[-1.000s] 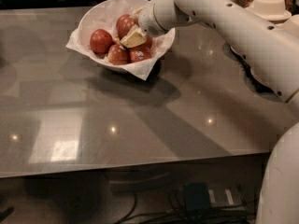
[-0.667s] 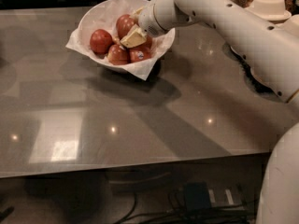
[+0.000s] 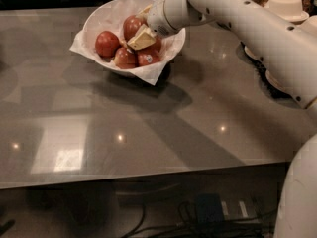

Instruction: Pick apple from white bowl

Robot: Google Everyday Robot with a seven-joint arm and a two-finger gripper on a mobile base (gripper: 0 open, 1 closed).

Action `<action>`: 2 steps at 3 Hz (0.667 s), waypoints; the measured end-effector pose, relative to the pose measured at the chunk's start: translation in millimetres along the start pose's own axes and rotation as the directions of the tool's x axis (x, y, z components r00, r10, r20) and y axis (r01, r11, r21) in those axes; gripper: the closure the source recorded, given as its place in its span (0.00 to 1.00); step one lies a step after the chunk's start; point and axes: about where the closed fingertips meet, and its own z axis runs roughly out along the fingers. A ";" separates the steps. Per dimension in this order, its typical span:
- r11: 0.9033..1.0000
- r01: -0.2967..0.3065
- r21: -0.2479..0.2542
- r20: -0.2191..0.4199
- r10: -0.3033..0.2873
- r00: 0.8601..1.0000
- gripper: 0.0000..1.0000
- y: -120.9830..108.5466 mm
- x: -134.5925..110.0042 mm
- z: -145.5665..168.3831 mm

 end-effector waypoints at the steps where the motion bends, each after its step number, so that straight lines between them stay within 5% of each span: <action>1: 0.999 0.032 -0.025 0.031 -0.032 0.999 1.00 0.6 -7.1 -11.6; 2: 0.995 0.065 -0.073 0.042 -0.062 0.997 1.00 4.6 -14.7 -29.5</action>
Offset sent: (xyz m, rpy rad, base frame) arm -0.0422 -0.0232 0.0400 -0.0439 0.0133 0.1727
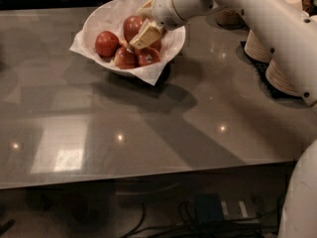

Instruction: Pick apple from white bowl

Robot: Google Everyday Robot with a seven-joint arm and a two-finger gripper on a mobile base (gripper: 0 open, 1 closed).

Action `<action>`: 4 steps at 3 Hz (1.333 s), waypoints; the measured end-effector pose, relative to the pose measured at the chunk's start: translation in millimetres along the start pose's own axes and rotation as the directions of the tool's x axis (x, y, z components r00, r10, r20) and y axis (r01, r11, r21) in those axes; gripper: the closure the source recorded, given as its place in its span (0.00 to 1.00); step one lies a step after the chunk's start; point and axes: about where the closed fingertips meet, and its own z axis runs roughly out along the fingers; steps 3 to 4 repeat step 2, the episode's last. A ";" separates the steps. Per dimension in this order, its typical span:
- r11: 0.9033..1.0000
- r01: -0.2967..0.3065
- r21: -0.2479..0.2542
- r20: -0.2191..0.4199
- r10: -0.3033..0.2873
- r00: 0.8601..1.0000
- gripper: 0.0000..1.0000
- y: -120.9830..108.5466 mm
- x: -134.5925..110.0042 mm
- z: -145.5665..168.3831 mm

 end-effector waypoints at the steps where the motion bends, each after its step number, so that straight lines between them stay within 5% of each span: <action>1: 0.997 0.018 -0.072 -0.015 -0.019 1.000 1.00 6.7 -10.1 -23.6; 2: 0.988 0.014 -0.154 -0.048 -0.022 0.999 1.00 14.2 -18.4 -48.4; 4: 0.988 0.014 -0.154 -0.048 -0.022 0.999 1.00 14.2 -18.4 -48.4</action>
Offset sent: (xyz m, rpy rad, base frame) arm -0.0637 -0.0438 0.0553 -0.1594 0.1788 0.1429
